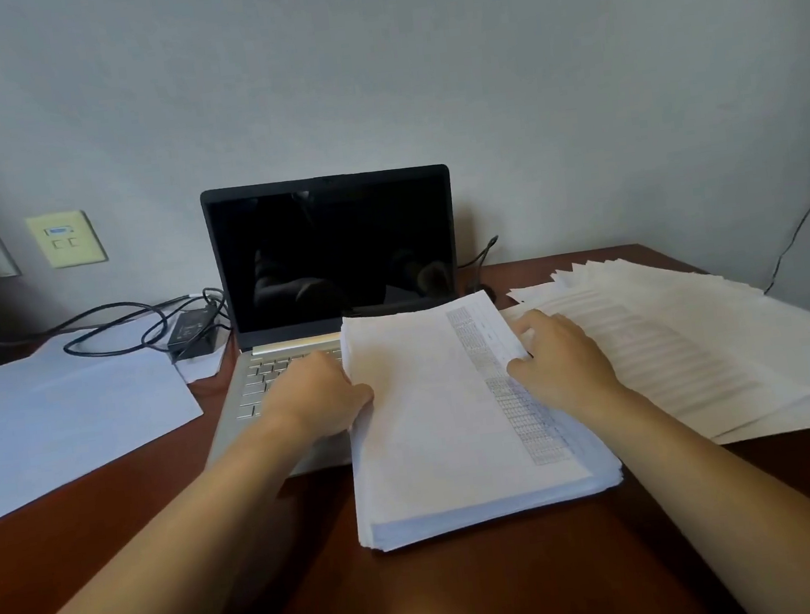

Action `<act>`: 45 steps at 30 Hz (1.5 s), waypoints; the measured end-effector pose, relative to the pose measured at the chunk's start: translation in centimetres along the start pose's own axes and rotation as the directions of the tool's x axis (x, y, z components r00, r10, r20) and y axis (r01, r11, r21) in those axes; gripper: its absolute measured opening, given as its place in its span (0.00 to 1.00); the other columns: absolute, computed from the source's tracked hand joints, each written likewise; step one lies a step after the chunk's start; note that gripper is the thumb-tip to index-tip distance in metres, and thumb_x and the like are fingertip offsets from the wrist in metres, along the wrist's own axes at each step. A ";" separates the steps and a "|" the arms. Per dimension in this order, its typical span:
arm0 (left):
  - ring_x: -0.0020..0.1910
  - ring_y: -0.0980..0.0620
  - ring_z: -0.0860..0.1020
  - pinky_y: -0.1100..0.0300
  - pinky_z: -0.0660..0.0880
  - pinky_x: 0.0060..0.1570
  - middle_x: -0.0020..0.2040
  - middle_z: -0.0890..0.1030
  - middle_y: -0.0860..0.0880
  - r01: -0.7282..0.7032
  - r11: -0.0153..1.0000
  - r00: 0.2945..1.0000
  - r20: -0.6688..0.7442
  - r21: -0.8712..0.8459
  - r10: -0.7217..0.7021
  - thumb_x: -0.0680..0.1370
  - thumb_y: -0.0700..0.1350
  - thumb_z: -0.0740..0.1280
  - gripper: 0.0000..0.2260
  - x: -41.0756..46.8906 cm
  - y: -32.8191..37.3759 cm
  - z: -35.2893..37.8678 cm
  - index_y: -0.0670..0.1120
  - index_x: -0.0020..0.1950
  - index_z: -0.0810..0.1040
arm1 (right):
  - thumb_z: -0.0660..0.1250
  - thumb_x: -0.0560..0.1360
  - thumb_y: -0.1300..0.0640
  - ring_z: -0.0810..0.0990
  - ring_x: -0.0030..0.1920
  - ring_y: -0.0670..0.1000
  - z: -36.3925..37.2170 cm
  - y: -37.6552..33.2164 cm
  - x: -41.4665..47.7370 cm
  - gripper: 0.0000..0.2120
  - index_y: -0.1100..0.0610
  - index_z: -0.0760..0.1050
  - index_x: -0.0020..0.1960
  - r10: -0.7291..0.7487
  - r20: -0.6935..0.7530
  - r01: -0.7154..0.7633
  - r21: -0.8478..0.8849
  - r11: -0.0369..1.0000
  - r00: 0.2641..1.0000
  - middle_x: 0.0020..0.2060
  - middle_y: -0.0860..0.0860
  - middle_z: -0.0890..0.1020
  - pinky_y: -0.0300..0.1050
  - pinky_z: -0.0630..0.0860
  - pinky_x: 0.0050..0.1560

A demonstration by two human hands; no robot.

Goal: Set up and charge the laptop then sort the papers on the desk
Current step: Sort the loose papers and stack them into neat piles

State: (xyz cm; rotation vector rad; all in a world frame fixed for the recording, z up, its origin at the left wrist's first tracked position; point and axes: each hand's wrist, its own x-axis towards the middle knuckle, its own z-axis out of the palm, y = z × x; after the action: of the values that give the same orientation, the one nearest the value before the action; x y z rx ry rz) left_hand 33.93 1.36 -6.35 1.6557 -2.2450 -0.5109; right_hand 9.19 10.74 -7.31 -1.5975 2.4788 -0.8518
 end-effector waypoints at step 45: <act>0.50 0.52 0.80 0.56 0.75 0.54 0.53 0.86 0.55 -0.149 0.953 0.975 -0.119 0.264 0.186 0.81 0.56 0.66 0.10 -3.9 -29.8 -13.5 0.56 0.55 0.86 | 0.53 0.84 0.51 0.78 0.44 0.55 20.1 -31.8 -2.5 0.13 0.51 0.77 0.50 -0.822 0.255 0.855 -0.036 0.518 0.509 0.43 0.48 0.79 0.52 0.76 0.46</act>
State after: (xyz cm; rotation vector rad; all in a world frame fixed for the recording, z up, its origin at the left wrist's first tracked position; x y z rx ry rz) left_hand 66.30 -4.37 -7.99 1.5378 -2.3933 -0.0615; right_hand 43.31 -5.09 -9.45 -2.8524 1.5172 -0.4576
